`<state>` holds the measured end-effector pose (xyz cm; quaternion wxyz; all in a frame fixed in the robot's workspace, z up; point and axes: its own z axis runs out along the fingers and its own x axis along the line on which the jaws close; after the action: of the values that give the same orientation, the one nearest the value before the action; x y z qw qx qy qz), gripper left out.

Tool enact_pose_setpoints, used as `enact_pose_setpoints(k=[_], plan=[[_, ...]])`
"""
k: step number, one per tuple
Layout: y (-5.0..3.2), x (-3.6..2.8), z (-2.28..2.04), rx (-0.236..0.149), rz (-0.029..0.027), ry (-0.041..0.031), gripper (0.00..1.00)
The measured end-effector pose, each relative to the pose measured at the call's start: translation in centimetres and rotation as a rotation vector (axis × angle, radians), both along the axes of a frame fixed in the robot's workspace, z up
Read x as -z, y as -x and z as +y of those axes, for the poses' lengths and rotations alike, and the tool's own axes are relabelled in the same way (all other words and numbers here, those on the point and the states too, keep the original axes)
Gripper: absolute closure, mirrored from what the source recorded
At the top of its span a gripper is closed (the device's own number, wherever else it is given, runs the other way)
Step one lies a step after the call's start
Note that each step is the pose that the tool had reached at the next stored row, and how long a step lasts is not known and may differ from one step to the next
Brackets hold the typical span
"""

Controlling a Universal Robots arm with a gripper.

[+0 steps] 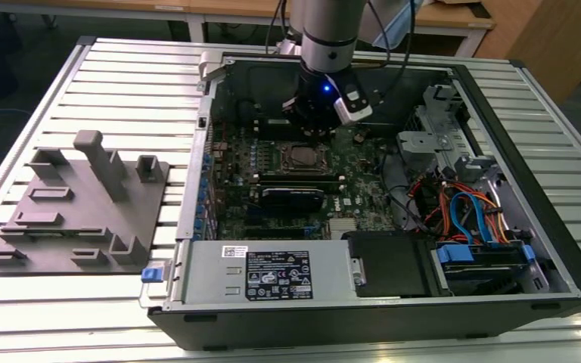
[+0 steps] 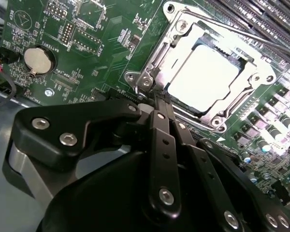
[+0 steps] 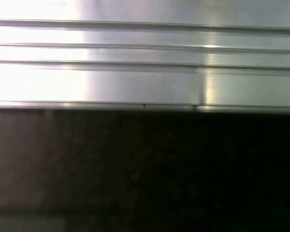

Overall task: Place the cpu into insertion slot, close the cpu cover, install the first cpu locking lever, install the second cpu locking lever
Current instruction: 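Install the first cpu locking lever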

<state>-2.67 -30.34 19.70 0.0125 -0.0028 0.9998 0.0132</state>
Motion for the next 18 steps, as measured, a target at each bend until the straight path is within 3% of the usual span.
enact_pose_setpoints(k=[1, 4, 5, 7, 13, 18], plan=[[0.0, 0.01, 0.01, 0.0, -0.0001, -0.0093, 0.89], [-0.01, 0.02, 0.01, 0.0, -0.0003, -0.046, 0.89], [-0.01, 0.0, 0.01, 0.0, -0.0001, -0.0533, 0.89], [0.0, -0.19, 0.01, 0.0, -0.0001, -0.0569, 0.89], [-0.01, -0.77, -0.02, 0.0, 0.0, -0.0572, 0.89], [0.0, -0.74, -1.29, 0.0, 0.0, -0.0572, 0.89]])
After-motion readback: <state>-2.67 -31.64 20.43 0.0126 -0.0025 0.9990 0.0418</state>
